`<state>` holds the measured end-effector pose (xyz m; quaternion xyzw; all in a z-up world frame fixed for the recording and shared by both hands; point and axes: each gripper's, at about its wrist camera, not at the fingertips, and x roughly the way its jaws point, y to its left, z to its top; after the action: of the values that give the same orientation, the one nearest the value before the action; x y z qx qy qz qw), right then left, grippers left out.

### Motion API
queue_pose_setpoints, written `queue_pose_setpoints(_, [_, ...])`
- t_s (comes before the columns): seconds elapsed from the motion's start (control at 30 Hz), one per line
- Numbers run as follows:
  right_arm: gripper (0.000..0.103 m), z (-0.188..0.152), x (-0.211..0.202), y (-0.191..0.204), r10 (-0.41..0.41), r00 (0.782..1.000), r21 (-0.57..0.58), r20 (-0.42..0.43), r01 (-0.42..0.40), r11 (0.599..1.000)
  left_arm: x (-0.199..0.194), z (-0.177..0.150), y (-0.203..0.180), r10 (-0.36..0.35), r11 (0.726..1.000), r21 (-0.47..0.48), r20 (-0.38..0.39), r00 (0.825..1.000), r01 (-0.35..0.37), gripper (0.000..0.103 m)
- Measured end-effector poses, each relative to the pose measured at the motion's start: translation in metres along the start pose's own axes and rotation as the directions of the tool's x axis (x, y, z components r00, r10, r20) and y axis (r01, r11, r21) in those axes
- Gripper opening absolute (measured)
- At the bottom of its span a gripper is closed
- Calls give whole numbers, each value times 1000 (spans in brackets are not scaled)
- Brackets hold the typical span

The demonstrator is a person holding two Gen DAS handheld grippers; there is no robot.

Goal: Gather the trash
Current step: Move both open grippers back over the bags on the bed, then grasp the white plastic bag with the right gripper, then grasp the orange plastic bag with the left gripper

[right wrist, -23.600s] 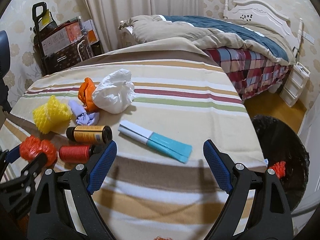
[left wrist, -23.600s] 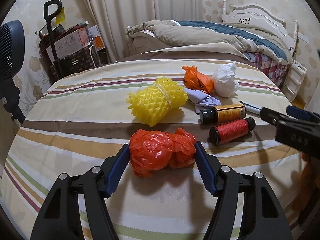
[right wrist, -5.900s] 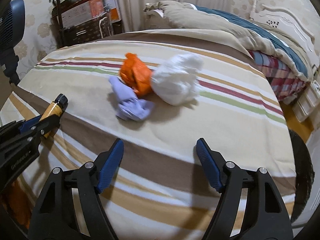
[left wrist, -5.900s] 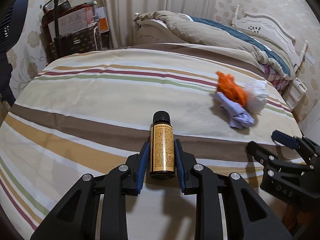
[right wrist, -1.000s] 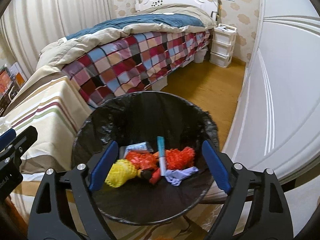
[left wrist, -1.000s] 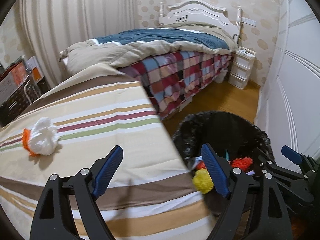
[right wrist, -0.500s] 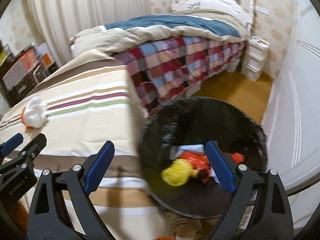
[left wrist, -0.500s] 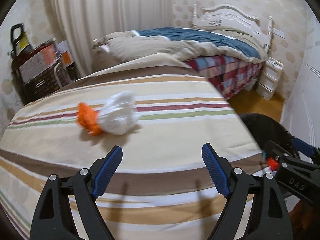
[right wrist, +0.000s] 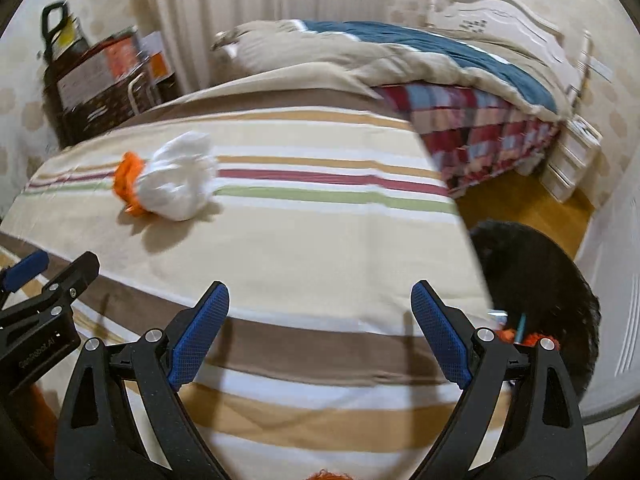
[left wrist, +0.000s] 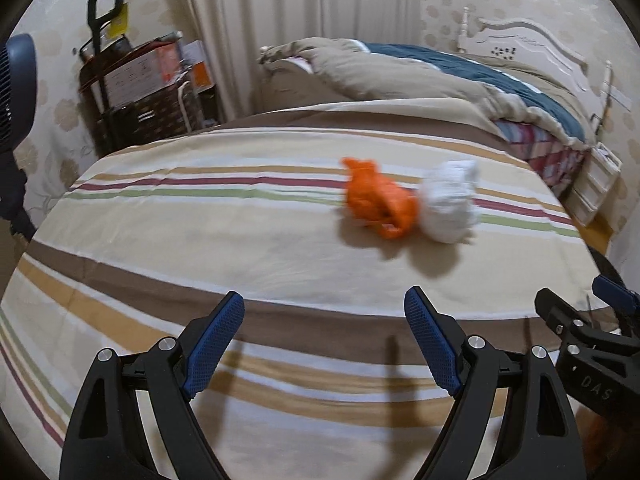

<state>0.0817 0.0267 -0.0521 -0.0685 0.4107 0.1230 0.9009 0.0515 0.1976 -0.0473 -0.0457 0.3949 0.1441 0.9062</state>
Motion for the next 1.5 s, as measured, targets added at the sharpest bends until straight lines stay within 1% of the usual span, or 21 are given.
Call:
queue_pose_setpoints(0.1, [90, 6, 7, 21, 22, 1000, -31, -16, -22, 999, 3, -2, 16, 19, 1000, -8, -13, 1000, -19, 83])
queue_pose_setpoints(0.4, [90, 25, 30, 58, 23, 999, -66, -41, -26, 997, 9, -2, 50, 54, 998, -31, -33, 998, -55, 83])
queue_pose_setpoints(0.57, [90, 35, 39, 69, 15, 999, -64, -39, -18, 998, 14, -4, 59, 47, 998, -31, -68, 997, -50, 84])
queue_pose_setpoints(0.73, [89, 44, 46, 72, 12, 999, -55, -39, -15, 998, 19, -4, 62, 27, 999, -40, -104, 994, -31, 84])
queue_pose_setpoints(0.8, [84, 47, 48, 73, 15, 999, -54, -40, -17, 998, 22, -4, 63, 20, 999, -47, -118, 993, -26, 84])
queue_pose_setpoints(0.93, [80, 50, 52, 75, 23, 999, -54, -47, -26, 998, 22, -5, 65, 10, 998, -56, -122, 993, -17, 85])
queue_pose_setpoints(1.03, [73, 51, 55, 78, 36, 998, -58, -51, -39, 998, 23, -5, 63, 6, 999, -46, -128, 992, -12, 90])
queue_pose_setpoints(1.1, [63, 52, 56, 81, 48, 998, -63, -51, -51, 997, 25, -5, 61, 4, 999, -38, -135, 991, -9, 96])
queue_pose_setpoints(1.13, [59, 53, 56, 82, 53, 997, -66, -49, -56, 996, 26, -6, 61, 8, 999, -40, -141, 990, -13, 97])
queue_pose_setpoints(1.2, [45, 54, 55, 84, 60, 997, -77, -43, -63, 995, 26, -6, 61, 7, 999, -42, -142, 990, -13, 97])
queue_pose_setpoints(1.23, [41, 54, 55, 85, 66, 997, -82, -41, -69, 994, 26, -6, 61, 7, 999, -42, -142, 990, -13, 97])
queue_pose_setpoints(1.27, [34, 54, 54, 86, 68, 997, -87, -39, -71, 994, 25, -6, 61, 5, 999, -43, -143, 990, -12, 97])
queue_pose_setpoints(1.43, [31, 53, 52, 79, 80, 996, -81, -35, -83, 993, 26, -4, 58, -11, 1000, -27, -146, 989, 7, 96])
queue_pose_setpoints(1.5, [31, 53, 52, 74, 80, 996, -72, -34, -82, 994, 24, -3, 54, -5, 1000, -10, -132, 991, 4, 96])
